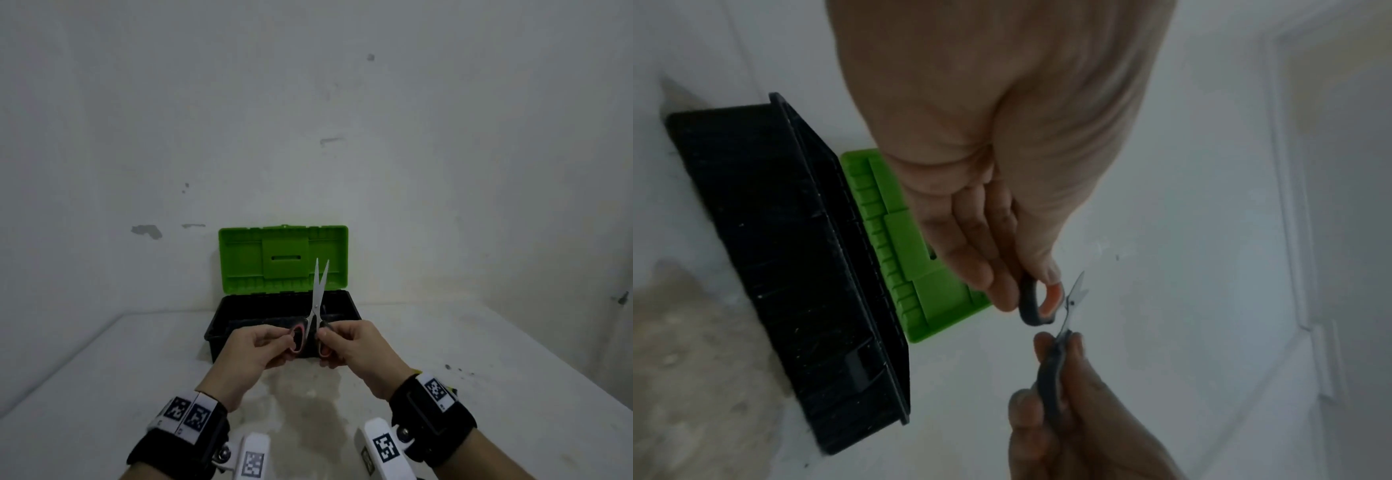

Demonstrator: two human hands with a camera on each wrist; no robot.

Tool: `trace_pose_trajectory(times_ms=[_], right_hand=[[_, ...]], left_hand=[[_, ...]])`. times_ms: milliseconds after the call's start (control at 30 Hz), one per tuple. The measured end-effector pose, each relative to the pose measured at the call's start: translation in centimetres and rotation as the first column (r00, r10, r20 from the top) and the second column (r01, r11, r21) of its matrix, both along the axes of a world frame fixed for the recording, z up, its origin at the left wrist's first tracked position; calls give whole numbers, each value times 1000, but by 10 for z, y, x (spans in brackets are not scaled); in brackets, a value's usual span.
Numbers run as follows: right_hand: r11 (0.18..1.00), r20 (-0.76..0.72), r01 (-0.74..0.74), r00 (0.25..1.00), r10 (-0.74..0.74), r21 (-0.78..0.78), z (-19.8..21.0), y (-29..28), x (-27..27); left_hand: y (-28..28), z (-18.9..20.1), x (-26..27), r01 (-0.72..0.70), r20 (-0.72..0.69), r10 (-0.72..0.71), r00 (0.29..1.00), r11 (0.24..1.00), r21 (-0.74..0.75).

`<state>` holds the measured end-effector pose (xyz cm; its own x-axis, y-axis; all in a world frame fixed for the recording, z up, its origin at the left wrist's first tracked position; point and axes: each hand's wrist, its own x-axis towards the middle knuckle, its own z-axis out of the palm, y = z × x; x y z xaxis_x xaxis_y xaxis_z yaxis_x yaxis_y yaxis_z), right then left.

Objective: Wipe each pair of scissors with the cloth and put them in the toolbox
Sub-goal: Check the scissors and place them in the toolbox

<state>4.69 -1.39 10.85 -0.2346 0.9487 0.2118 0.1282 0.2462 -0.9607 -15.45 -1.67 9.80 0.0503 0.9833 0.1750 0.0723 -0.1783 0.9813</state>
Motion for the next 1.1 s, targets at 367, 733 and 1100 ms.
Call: trace_pose_trajectory(times_ms=[367,733,1100], right_hand=[[869,97,389,895,-434,305,-30,8,-29],[880,319,347,836,-448,325,-23,46,-37],[927,589,340,722,-364,157,-19,164,-94]], left_hand=[[5,-25,14,-43,92,50,995,997,-72],[42,-15,-10,-53,-113,47,992,997,-49],[142,-45,-130,-378,-287,358,889,925,-18]])
